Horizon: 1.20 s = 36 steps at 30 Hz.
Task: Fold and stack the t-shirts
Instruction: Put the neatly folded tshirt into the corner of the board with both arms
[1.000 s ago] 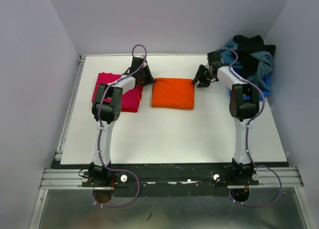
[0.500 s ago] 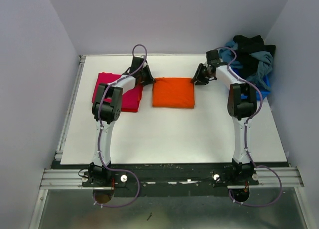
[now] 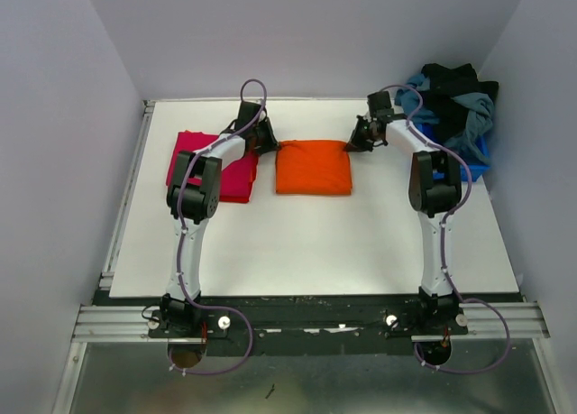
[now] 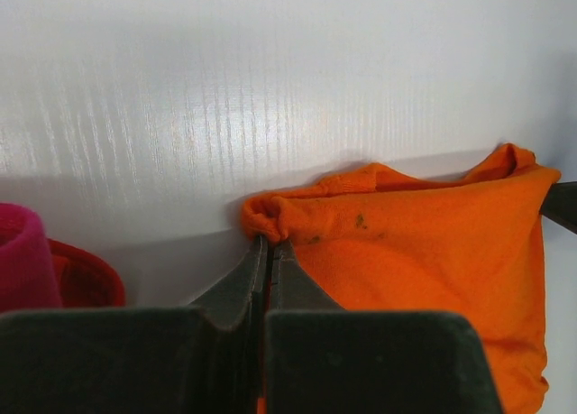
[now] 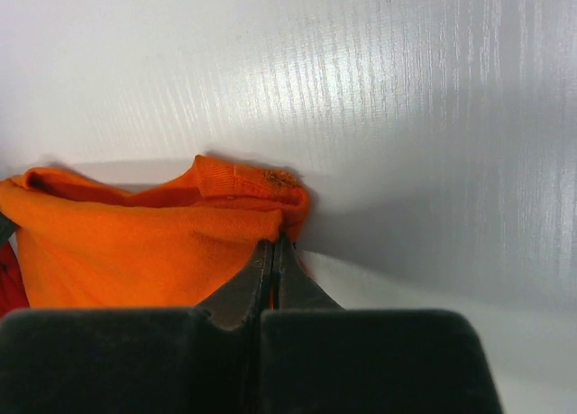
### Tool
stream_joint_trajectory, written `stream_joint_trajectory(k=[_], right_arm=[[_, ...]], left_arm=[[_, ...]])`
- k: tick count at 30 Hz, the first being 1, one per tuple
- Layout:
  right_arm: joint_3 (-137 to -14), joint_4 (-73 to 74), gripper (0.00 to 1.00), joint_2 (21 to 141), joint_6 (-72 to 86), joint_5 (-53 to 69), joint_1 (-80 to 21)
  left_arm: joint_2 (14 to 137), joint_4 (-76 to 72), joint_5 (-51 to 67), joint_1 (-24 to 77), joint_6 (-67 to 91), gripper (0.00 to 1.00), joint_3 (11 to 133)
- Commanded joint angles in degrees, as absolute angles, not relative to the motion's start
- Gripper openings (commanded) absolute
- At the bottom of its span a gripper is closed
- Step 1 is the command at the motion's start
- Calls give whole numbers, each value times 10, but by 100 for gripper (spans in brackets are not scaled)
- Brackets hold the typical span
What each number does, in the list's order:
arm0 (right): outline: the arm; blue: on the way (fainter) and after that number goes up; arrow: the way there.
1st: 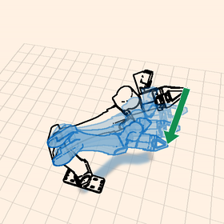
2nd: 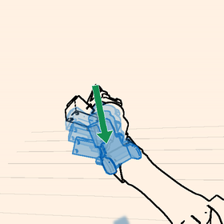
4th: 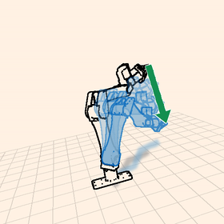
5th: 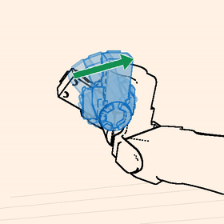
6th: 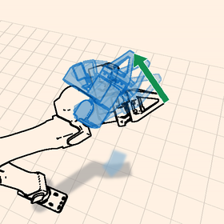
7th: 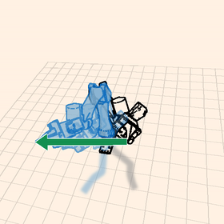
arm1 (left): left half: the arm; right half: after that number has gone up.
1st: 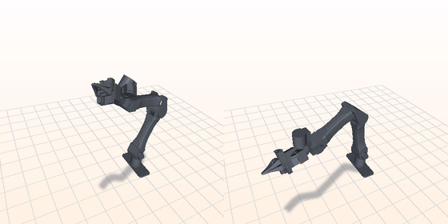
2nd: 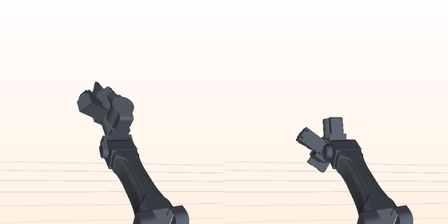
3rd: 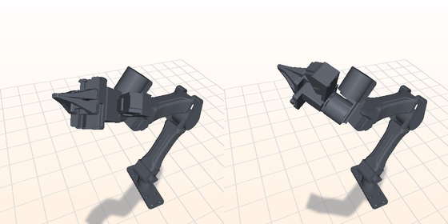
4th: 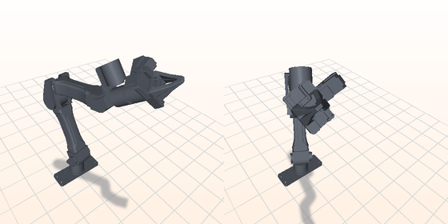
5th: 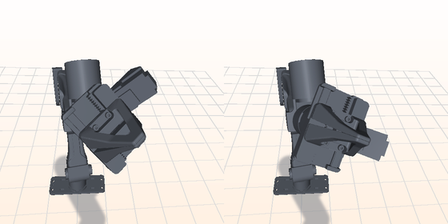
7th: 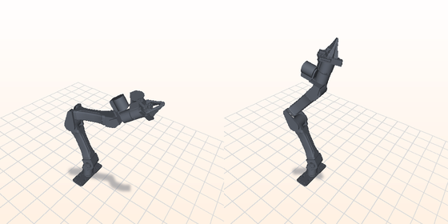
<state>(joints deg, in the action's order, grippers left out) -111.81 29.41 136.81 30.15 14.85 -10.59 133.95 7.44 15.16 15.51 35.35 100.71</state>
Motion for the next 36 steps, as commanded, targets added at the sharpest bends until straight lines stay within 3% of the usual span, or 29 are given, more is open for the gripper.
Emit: stream_joint_trajectory(k=[1,6,19,27,36], right_arm=[[-1076,273,1,1311,269,132,-112],[-952,179,1,1191,259,170,-119],[-783,156,1,947,244,165,-181],[-847,183,1,919,243,175,-249],[-954,184,1,995,263,178,-334]], left_arm=[[1304,105,132,159,331,0,994],[1235,94,125,164,335,0,942],[968,147,73,174,329,0,785],[850,275,-42,144,319,0,787],[776,356,-126,74,295,0,813]])
